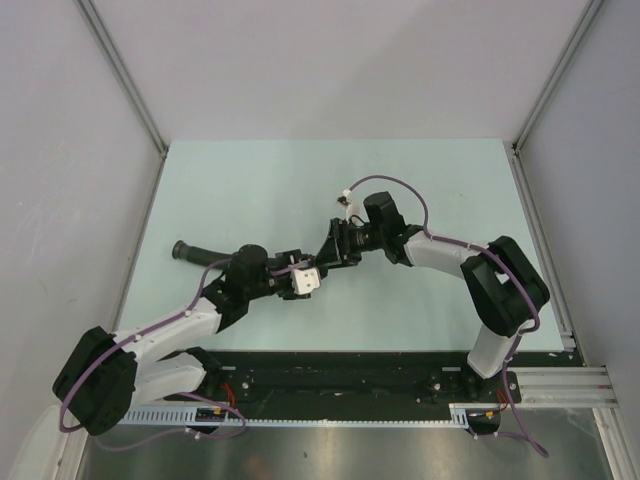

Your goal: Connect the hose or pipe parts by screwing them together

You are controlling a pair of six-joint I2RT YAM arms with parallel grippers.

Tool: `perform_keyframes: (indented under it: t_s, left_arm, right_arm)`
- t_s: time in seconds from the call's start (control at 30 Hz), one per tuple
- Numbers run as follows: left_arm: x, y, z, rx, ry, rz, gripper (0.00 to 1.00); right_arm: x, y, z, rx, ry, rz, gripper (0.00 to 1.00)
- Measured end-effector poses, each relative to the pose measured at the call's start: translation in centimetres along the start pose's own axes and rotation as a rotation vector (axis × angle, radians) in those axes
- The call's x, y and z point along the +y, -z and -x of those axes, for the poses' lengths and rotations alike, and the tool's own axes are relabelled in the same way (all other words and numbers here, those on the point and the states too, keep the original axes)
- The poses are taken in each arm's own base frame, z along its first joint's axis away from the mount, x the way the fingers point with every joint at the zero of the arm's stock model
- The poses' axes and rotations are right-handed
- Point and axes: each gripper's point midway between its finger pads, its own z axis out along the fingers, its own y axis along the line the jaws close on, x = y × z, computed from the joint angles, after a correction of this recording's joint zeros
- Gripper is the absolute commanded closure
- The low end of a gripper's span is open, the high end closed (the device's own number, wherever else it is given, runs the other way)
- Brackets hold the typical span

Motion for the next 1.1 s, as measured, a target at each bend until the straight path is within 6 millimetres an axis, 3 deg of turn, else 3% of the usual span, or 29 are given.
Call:
perform_keyframes:
  t_s: [0.2,0.23,0.27,0.37,1.1]
  left_arm:
    - [-0.2,0.0,-0.4,0.015,-0.008,0.003,1.00]
    - [-0.1,0.0,-0.5,0.016,-0.009,0.004,1.00]
    - [-0.1,0.0,-0.5,0.017,-0.010,0.005,1.00]
    - [-0.1,0.0,-0.5,0.020,-0.015,0.006,1.00]
    - [0.4,-0.8,1.0,-0.054,-0.027,0.016,1.00]
  right_arm:
    - [-0.2,-0.3,-0.1,0.004,-0.114,-0.008,0.97]
    - [-0.2,-0.4,-0.1,0.002,-0.120,-0.011,0.93]
    - [-0.3,-0.4,-0.1,0.001,-0.127,-0.014,0.83]
    - [-0.4,-0.4,-0.1,-0.001,-0.135,-0.023,0.69]
    - [0.1,1.7,0.4,-0.038,-0.104,-0.107,0.34]
